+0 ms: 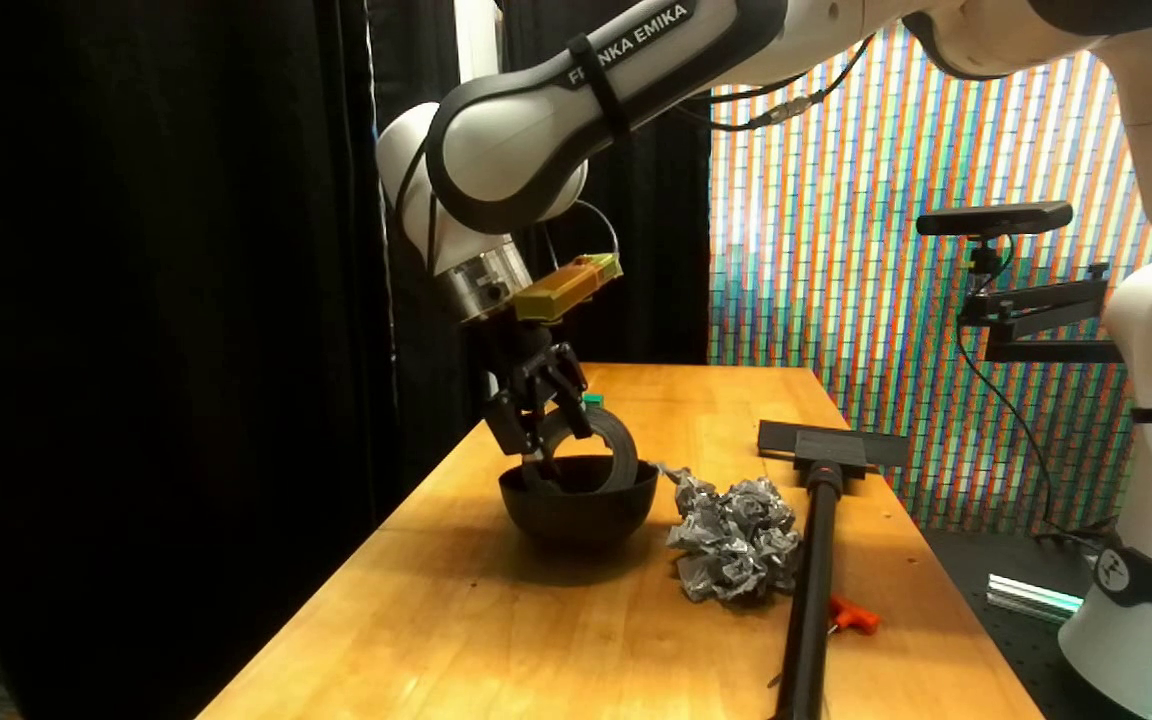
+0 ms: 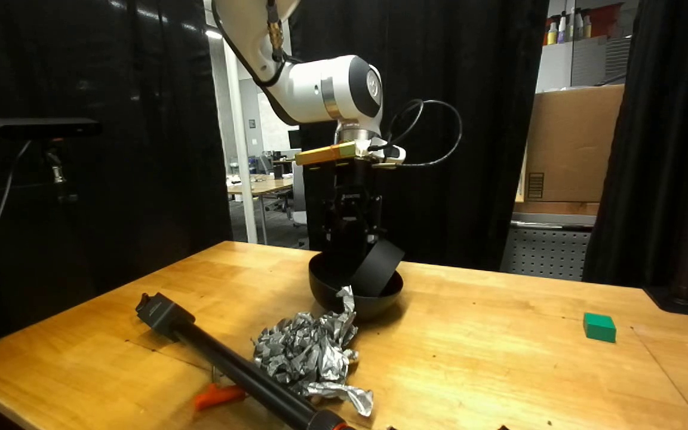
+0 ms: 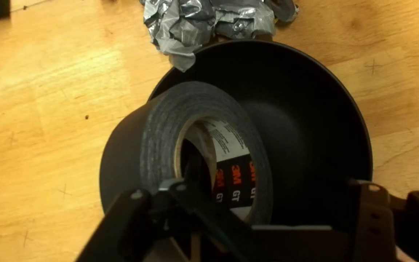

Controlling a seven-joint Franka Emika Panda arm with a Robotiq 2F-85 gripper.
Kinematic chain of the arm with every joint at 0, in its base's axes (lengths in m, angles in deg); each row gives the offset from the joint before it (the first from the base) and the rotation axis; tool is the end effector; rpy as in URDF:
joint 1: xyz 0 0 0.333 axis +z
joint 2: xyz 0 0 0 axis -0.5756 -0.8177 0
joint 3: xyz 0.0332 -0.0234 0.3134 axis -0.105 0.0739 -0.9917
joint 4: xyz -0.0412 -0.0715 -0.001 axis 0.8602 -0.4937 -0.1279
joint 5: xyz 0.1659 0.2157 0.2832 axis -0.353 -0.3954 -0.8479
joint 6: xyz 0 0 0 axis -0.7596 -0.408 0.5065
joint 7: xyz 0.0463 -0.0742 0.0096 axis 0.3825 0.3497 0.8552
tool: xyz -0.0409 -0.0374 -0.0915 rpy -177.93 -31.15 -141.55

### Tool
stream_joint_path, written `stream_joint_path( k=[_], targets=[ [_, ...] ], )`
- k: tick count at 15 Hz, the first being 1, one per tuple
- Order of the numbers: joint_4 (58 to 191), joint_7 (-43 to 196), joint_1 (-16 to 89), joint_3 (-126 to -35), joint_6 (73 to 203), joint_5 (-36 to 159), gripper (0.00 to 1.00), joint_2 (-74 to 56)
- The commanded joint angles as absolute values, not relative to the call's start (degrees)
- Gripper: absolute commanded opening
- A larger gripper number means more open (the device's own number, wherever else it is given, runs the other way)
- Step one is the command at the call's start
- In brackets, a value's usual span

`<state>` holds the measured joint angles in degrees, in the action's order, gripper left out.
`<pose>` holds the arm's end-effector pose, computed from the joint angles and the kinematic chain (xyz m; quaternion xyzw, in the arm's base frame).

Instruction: Pick up the tape and green block from the table and put them in the black bowl.

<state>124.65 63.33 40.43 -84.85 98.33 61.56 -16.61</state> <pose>0.6242 0.0541 0.3574 0.9770 -0.1005 -0.1785 0.0593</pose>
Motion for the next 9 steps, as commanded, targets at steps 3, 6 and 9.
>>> stream_joint_path(
  k=[3, 6, 9],
  targets=[
    [124.2, 62.7, 41.2, -84.9, 98.8, 62.1, 1.00, -14.9],
    [124.1, 62.3, 41.4, -84.9, 99.0, 62.1, 1.00, -14.6],
    [125.1, 62.2, 41.3, -84.8, 99.8, 62.0, 1.00, -13.8]
  ],
)
